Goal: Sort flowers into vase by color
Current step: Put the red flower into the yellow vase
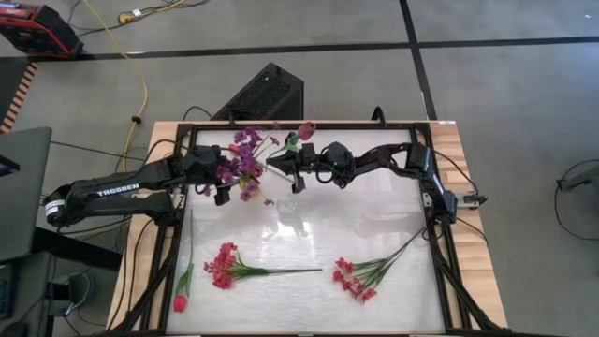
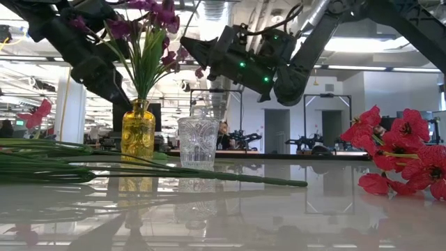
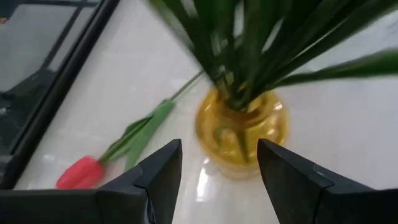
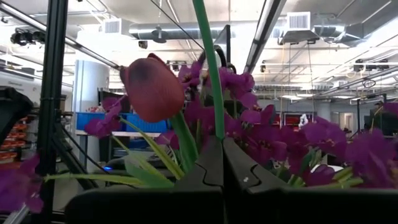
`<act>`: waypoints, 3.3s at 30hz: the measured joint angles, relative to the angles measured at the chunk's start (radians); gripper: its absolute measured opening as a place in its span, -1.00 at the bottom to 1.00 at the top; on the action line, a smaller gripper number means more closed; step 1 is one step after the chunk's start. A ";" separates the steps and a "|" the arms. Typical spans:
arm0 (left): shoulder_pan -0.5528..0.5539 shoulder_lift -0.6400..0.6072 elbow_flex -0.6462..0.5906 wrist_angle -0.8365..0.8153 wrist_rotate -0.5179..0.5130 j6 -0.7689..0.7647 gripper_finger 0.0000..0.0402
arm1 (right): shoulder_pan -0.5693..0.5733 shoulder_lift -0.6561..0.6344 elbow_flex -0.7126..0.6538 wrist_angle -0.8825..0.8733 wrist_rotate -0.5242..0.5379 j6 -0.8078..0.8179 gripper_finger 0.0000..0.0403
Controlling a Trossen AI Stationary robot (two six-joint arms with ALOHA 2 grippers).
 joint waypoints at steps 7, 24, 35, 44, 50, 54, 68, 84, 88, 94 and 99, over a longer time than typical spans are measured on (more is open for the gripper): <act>0.000 0.000 0.000 0.056 0.057 0.000 -0.01 | 0.000 0.000 0.000 0.000 0.002 0.000 -0.93; -0.002 0.110 -0.043 0.243 0.078 0.010 -0.01 | 0.020 0.000 -0.026 -0.031 0.092 -0.036 -0.93; -0.002 0.179 -0.042 0.313 0.083 0.015 -0.01 | 0.026 0.000 -0.039 -0.014 0.112 -0.029 -0.93; 0.001 0.190 -0.042 0.357 0.066 0.028 -0.30 | 0.026 0.000 -0.041 -0.003 0.105 -0.025 -0.93; 0.003 0.188 -0.059 0.374 0.056 0.031 -0.40 | -0.015 0.000 -0.111 0.039 0.107 0.024 -0.93; 0.007 0.188 -0.068 0.401 0.068 0.036 -0.40 | -0.042 0.000 -0.140 0.040 0.119 0.048 -0.93; 0.109 0.177 -0.070 0.558 0.331 -0.036 -0.49 | 0.033 -0.005 -0.057 0.041 0.109 0.018 -0.93; 0.111 0.176 -0.070 0.705 0.494 -0.102 -0.51 | 0.047 -0.006 -0.002 0.042 0.105 -0.045 -0.93; 0.110 0.176 -0.070 0.751 0.550 -0.128 -0.51 | 0.055 -0.007 -0.002 0.043 0.130 -0.086 -0.93; 0.110 0.175 -0.070 0.774 0.557 -0.143 -0.51 | 0.063 -0.007 0.006 0.042 0.132 -0.105 -0.93; 0.110 0.175 -0.069 0.776 0.557 -0.152 -0.51 | 0.067 -0.007 0.026 0.012 0.133 -0.081 -0.93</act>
